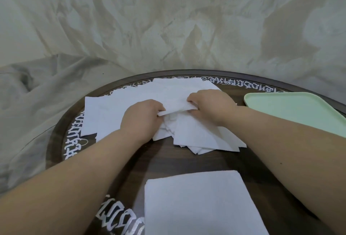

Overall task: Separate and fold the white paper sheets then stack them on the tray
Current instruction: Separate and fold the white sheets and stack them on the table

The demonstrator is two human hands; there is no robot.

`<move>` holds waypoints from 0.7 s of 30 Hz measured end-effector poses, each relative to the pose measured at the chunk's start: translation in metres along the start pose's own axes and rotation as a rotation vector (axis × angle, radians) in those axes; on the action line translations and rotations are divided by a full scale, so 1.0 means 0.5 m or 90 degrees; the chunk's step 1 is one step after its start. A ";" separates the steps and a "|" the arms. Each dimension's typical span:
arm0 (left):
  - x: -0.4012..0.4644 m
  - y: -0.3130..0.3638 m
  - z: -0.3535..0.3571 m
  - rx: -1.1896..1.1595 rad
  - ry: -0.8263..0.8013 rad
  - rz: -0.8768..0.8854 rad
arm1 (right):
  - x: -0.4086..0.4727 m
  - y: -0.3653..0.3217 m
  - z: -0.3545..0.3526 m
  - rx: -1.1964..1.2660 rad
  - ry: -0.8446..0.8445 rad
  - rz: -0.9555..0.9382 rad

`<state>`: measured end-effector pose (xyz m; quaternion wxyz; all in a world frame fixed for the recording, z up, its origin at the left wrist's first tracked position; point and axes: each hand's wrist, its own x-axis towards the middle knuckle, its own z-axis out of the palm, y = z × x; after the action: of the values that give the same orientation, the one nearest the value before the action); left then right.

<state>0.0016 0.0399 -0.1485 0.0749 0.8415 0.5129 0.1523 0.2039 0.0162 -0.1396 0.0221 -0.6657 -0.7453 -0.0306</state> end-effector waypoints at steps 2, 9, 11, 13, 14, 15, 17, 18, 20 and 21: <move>-0.002 0.000 -0.006 -0.004 0.028 0.024 | 0.002 0.001 -0.005 -0.031 0.044 -0.011; -0.035 0.002 -0.010 -0.033 -0.004 0.088 | -0.084 0.025 -0.034 0.004 0.254 -0.130; -0.059 0.004 -0.002 -0.041 -0.046 0.113 | -0.121 0.036 -0.017 -0.014 0.198 -0.150; -0.081 0.008 0.007 -0.034 -0.084 0.167 | -0.151 0.040 -0.001 -0.016 0.089 -0.125; -0.087 0.010 0.010 -0.034 -0.094 0.187 | -0.161 0.043 0.007 -0.009 0.039 -0.101; -0.090 0.011 0.013 -0.033 -0.096 0.194 | -0.168 0.044 0.013 0.011 0.006 -0.080; -0.082 0.010 0.017 -0.016 -0.067 0.189 | -0.174 0.032 0.016 0.067 0.002 -0.059; -0.076 0.009 0.020 0.000 -0.045 0.187 | -0.172 0.025 0.014 0.081 0.008 -0.056; -0.064 0.010 0.023 0.032 -0.013 0.200 | -0.167 0.017 0.012 0.072 0.002 -0.051; -0.060 0.009 0.024 0.032 0.001 0.214 | -0.166 0.014 0.012 0.068 -0.004 -0.048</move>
<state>-0.0033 0.0117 -0.1641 0.0271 0.9169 0.3685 0.1507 0.2202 -0.0649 -0.1514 0.0541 -0.6353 -0.7703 0.0101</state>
